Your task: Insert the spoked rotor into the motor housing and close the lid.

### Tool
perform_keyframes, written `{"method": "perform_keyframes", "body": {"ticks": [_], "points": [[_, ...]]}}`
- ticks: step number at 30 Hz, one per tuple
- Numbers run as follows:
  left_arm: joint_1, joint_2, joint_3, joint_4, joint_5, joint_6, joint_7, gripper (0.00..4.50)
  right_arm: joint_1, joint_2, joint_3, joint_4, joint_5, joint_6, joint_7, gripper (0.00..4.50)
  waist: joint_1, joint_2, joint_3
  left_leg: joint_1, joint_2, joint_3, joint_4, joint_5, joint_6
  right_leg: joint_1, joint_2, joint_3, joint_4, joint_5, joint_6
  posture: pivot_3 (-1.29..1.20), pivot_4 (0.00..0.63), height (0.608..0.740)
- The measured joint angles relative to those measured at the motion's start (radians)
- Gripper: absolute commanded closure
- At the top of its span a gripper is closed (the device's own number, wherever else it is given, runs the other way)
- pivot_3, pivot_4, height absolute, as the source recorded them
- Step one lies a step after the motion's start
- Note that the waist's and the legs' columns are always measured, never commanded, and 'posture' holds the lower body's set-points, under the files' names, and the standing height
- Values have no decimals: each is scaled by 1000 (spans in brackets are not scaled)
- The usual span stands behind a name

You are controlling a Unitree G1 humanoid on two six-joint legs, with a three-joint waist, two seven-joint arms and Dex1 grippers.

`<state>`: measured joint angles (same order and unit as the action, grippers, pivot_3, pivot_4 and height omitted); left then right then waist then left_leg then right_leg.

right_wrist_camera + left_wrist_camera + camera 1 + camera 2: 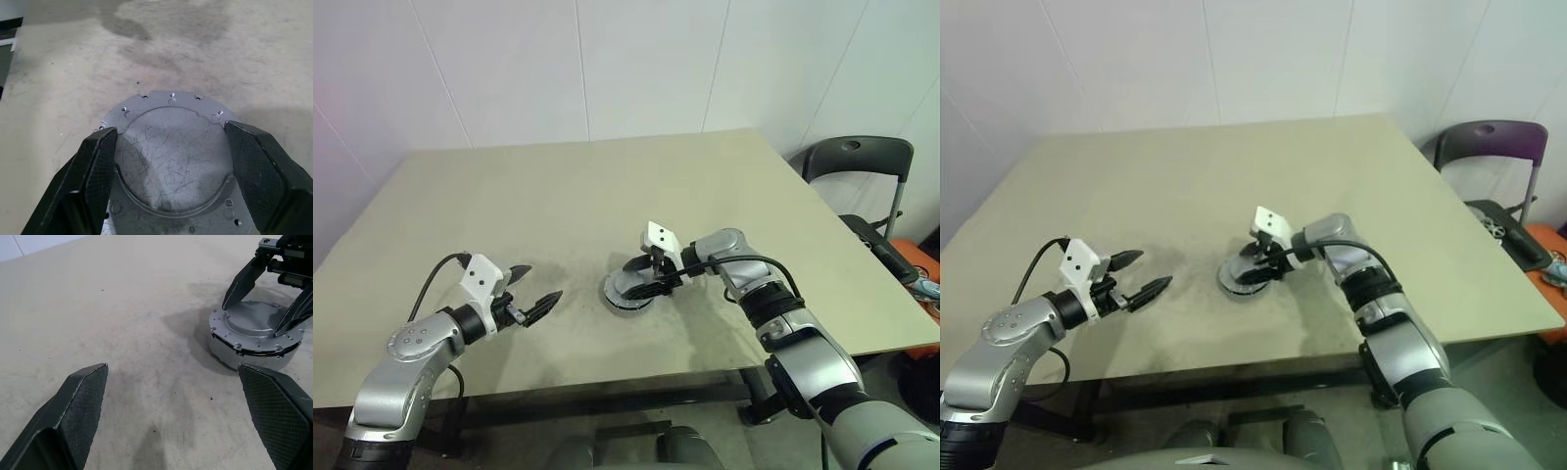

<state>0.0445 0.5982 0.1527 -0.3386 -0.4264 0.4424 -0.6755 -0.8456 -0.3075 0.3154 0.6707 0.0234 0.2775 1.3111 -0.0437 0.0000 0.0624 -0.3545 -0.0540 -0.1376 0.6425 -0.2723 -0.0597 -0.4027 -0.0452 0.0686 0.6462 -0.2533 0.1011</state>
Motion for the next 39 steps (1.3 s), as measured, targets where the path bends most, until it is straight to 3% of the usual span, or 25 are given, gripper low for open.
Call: {"method": "perform_keyframes", "body": {"ticks": [19,30,39], "points": [[-1,0,0,0,0,4,0,0,-5,1,6,35,-21,-65,-10,1330,0,0,0,1,0,0,0,0,0,1,0,0,0,0,0,0,0,740],[-5,-1,0,0,0,4,0,0,-6,-5,23,79,-40,-143,-9,1330,1,0,0,14,0,0,1,0,0,15,0,0,-1,-4,1,0,0,740],[-57,-34,-29,0,0,23,9,0,-10,-5,23,87,-41,-147,-6,1330,2,0,0,14,0,0,1,0,0,15,-1,0,-1,-4,1,0,0,740]]}}
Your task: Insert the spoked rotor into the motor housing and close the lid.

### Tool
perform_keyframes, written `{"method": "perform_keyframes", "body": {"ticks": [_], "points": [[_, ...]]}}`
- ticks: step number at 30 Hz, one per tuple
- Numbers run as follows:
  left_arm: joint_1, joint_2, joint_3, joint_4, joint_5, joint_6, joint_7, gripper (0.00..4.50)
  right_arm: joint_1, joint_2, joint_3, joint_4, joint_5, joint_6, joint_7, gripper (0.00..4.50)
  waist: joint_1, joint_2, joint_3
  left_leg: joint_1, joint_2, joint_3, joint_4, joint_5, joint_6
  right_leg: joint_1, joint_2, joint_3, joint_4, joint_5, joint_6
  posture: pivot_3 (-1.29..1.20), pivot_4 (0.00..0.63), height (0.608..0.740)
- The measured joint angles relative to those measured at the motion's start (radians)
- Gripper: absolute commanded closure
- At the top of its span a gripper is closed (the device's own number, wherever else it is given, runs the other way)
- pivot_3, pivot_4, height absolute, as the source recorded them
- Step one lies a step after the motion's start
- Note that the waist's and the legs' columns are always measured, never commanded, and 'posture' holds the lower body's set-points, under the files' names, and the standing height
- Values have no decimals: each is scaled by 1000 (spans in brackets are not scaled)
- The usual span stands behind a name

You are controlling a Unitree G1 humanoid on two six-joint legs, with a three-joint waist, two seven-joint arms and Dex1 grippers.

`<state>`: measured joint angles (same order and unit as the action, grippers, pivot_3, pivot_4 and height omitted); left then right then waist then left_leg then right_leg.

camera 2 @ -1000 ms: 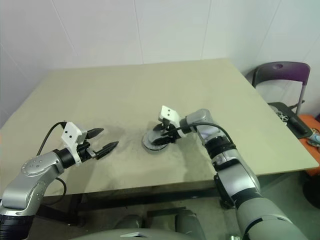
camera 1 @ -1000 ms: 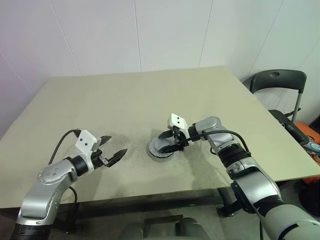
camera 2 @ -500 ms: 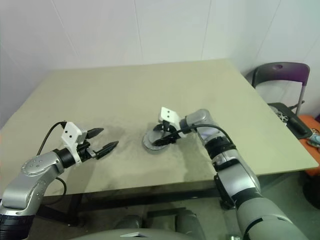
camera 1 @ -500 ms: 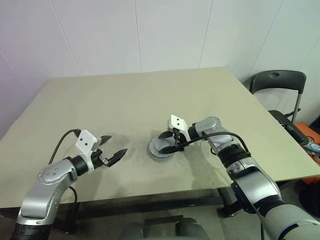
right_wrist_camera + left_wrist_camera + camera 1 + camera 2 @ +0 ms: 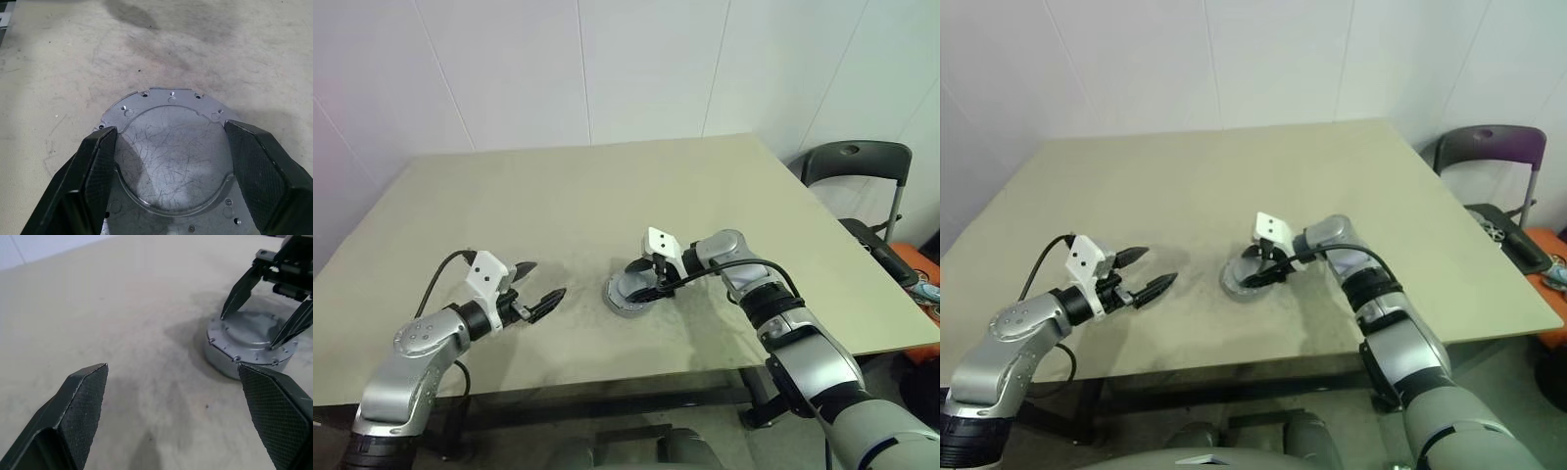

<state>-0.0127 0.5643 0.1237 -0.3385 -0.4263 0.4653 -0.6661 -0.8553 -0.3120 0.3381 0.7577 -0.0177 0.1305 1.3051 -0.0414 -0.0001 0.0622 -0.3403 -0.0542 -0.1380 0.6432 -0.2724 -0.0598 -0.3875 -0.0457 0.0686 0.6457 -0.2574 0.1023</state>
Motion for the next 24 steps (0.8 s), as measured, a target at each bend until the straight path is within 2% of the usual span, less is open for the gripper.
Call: {"method": "perform_keyframes", "body": {"ticks": [8,14,24], "points": [[-100,-28,-63,5,2,46,21,0,-12,21,-12,1,3,59,-5,1330,-3,0,0,0,0,0,-2,0,0,-2,1,0,0,0,0,0,0,740],[-99,-11,-56,5,1,56,19,0,-13,26,-27,2,3,94,-11,1330,-3,0,0,0,0,0,-2,0,0,-1,1,0,0,0,0,0,0,740],[-81,-7,-49,5,1,70,24,0,-1,18,-3,3,-10,12,-13,1330,-4,0,0,1,0,0,-2,0,0,-1,1,0,0,0,0,0,0,740]]}}
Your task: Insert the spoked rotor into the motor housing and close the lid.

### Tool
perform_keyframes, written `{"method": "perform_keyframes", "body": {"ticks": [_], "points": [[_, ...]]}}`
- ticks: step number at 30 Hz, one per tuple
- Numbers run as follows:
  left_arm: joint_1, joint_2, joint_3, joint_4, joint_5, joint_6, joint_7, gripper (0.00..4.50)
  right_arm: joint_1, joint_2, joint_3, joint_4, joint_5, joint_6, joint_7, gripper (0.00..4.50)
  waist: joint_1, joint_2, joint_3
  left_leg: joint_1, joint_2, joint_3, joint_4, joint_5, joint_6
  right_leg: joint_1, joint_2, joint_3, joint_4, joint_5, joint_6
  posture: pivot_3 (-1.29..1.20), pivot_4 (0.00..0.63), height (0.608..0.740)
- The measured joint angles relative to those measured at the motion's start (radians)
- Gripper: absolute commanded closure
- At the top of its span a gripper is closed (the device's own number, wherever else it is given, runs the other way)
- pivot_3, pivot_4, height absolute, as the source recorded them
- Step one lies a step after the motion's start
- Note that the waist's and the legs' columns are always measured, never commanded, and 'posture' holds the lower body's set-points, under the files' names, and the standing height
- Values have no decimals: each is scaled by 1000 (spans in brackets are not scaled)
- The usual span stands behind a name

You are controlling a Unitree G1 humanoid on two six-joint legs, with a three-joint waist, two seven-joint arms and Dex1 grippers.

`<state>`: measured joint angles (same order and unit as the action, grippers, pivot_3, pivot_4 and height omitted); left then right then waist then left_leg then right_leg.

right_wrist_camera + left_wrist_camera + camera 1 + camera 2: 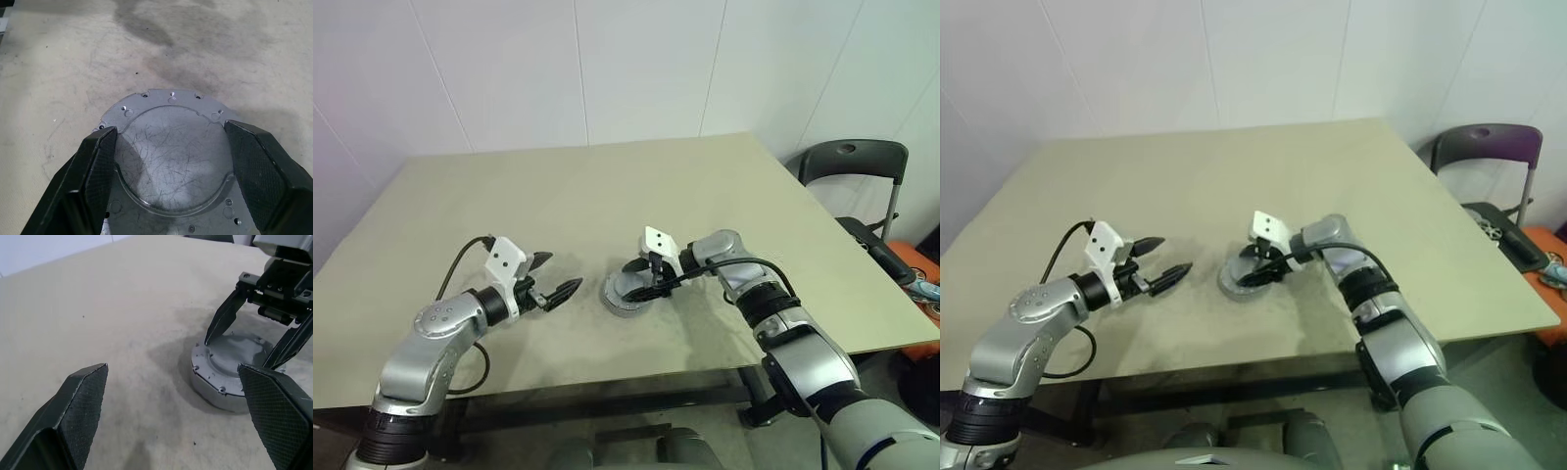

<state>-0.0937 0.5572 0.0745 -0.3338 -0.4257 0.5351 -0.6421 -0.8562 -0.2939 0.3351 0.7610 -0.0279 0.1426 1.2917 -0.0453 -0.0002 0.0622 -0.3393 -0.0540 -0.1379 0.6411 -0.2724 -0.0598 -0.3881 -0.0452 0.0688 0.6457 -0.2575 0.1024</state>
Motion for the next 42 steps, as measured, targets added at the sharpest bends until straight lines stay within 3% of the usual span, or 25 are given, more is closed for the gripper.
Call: {"method": "perform_keyframes", "body": {"ticks": [6,9,20,27,42], "points": [[-7,-25,-12,1,1,7,16,0,5,-1,-1,-3,0,-4,-4,1330,0,0,0,0,0,0,0,0,0,1,0,0,0,0,0,0,0,740],[-33,-48,-25,10,-2,32,20,580,9,0,-1,-11,0,-2,-7,1330,0,0,0,1,0,0,0,0,0,1,0,0,0,0,0,0,0,740],[-192,-85,-158,193,66,36,-30,4466,11,3,-2,-16,1,3,-10,1330,0,-1,0,0,0,0,0,0,0,0,1,0,0,0,0,0,0,740],[-217,-97,-232,297,121,-3,-82,4500,11,6,-2,-19,1,7,-10,1330,-2,-1,0,0,0,0,-1,0,0,0,1,0,0,0,0,0,0,740],[-217,-126,-260,314,161,-6,-109,4500,26,7,-2,-51,1,30,-18,1330,-3,0,0,0,0,-1,-1,0,0,0,1,0,0,0,0,0,0,740]]}}
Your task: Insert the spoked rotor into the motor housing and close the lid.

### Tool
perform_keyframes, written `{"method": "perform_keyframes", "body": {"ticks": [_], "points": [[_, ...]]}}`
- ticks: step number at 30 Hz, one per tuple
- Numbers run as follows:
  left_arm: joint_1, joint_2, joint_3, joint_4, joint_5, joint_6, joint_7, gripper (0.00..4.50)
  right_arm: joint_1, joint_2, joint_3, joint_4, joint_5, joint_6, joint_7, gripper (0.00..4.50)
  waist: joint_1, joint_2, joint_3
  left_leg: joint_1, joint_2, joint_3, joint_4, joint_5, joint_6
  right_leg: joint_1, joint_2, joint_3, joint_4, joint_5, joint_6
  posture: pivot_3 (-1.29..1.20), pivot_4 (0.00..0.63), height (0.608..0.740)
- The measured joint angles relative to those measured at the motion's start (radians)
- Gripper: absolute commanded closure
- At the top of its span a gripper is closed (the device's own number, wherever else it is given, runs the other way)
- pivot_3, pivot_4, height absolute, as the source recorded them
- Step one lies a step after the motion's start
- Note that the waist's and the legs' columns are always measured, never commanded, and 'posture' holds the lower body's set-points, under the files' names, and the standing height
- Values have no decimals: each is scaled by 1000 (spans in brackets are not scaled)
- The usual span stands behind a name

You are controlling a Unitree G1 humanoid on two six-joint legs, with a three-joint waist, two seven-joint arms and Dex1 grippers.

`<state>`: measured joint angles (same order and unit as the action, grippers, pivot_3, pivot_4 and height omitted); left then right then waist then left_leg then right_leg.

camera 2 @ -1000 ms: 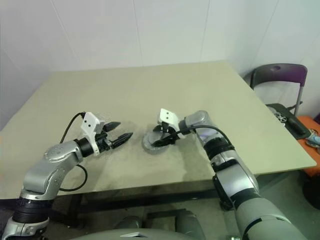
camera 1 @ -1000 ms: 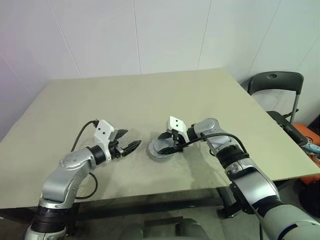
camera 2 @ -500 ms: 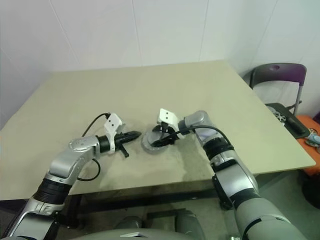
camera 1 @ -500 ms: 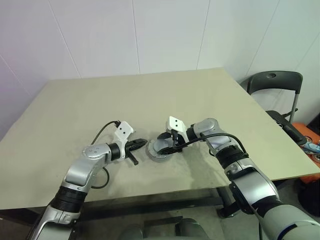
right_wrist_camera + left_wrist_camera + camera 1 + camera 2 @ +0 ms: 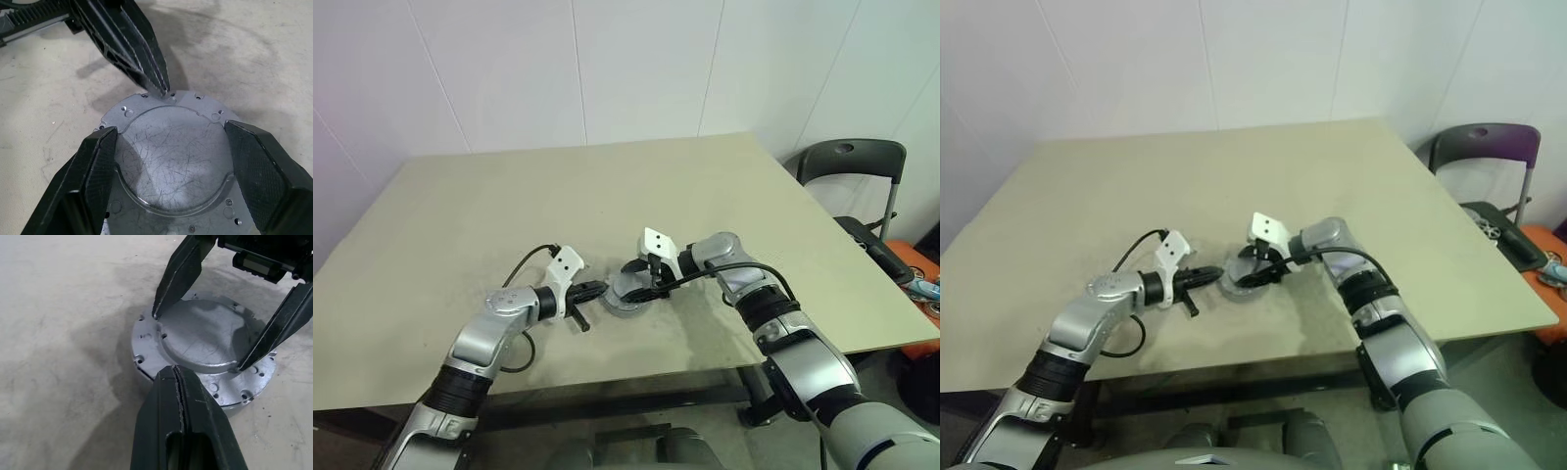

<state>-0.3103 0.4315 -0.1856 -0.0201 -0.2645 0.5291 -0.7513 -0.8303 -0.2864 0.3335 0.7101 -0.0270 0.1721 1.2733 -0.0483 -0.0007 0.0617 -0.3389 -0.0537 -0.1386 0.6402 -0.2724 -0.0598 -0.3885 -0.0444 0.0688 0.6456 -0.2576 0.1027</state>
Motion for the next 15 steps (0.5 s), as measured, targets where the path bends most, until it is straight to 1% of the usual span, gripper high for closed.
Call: {"method": "perform_keyframes", "body": {"ticks": [15], "points": [[-24,-4,-17,26,37,-8,-22,4500,19,-3,0,-47,-2,39,-8,1330,0,0,-1,1,0,0,-4,0,0,0,0,0,-1,0,0,0,0,740]]}}
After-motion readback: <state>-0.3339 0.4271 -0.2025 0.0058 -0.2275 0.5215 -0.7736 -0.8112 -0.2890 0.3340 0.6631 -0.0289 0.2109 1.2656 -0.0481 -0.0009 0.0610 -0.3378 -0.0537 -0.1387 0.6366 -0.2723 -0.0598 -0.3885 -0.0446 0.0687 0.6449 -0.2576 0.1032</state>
